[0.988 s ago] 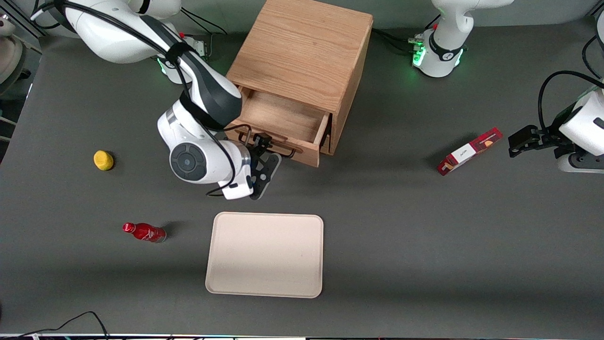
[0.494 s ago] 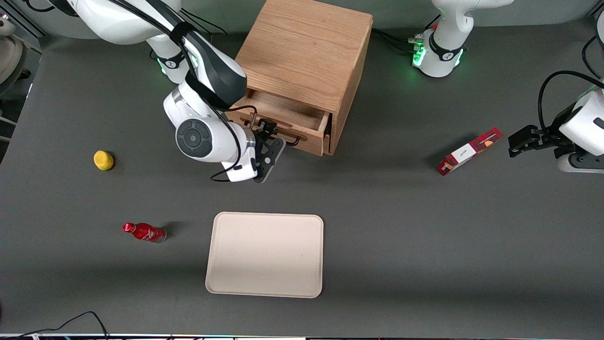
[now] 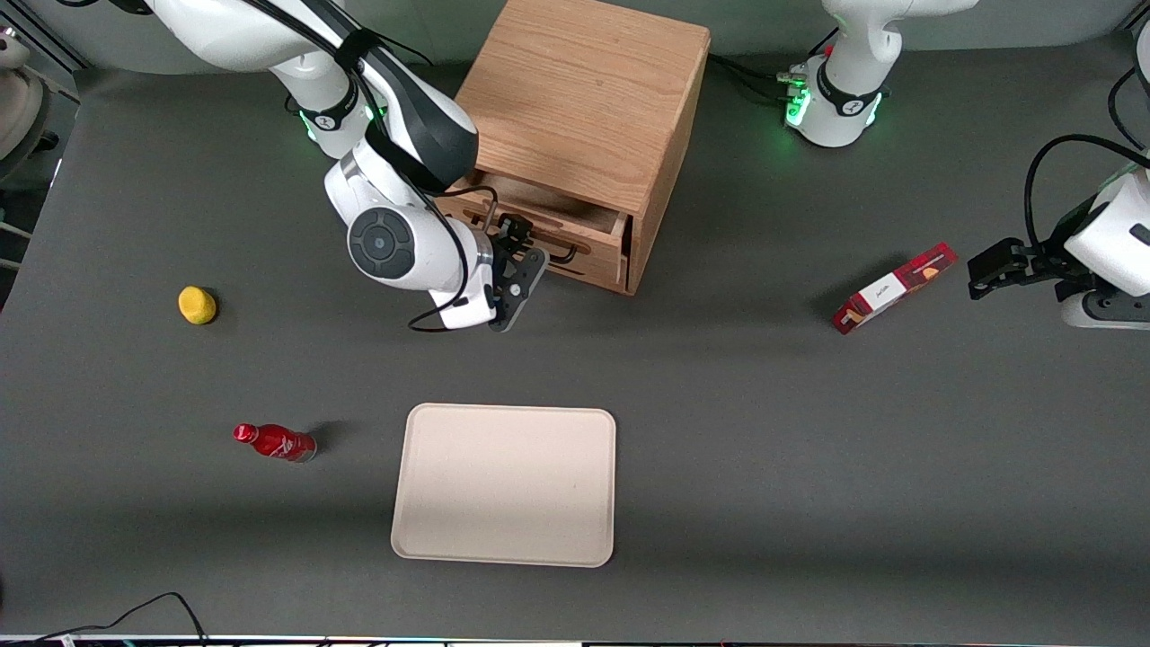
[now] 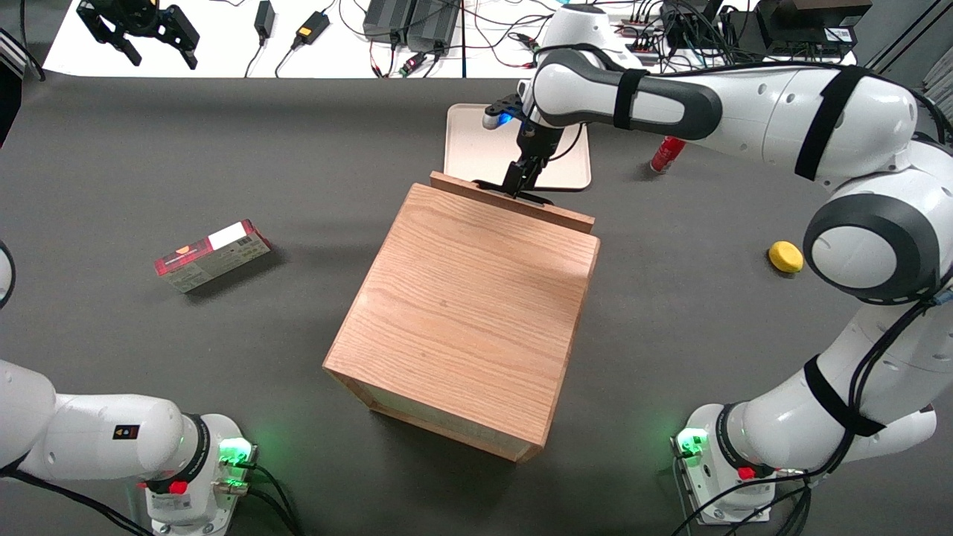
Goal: Close top drawer
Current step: 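Push the drawer front with the right gripper into the cabinet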
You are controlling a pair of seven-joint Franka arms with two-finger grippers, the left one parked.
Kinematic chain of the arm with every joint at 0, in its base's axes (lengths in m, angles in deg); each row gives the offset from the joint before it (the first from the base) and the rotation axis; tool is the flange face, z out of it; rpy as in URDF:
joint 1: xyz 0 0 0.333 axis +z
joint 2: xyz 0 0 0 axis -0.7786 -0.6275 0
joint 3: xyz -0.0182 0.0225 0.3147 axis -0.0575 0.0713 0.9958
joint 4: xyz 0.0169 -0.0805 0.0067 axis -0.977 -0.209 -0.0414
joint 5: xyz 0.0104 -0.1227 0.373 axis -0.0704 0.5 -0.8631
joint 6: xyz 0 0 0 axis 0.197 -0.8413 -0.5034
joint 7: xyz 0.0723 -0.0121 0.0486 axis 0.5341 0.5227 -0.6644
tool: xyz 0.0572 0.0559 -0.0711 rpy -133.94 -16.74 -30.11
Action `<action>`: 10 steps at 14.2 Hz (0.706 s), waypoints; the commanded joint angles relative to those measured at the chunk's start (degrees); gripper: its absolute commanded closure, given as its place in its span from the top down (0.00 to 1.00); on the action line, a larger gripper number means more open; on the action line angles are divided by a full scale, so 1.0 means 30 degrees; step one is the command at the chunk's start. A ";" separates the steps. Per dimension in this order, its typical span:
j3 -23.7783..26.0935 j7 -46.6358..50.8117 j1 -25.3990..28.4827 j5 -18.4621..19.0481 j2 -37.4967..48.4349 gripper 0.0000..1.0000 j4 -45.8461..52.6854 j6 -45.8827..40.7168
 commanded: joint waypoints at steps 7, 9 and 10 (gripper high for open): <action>0.1412 0.2445 -0.0246 -0.0587 0.1701 1.00 -0.1903 0.0250; 0.1500 0.2446 -0.0246 -0.0587 0.1701 1.00 -0.1934 0.0280; 0.1500 0.2446 -0.0246 -0.0587 0.1730 1.00 -0.1963 0.0280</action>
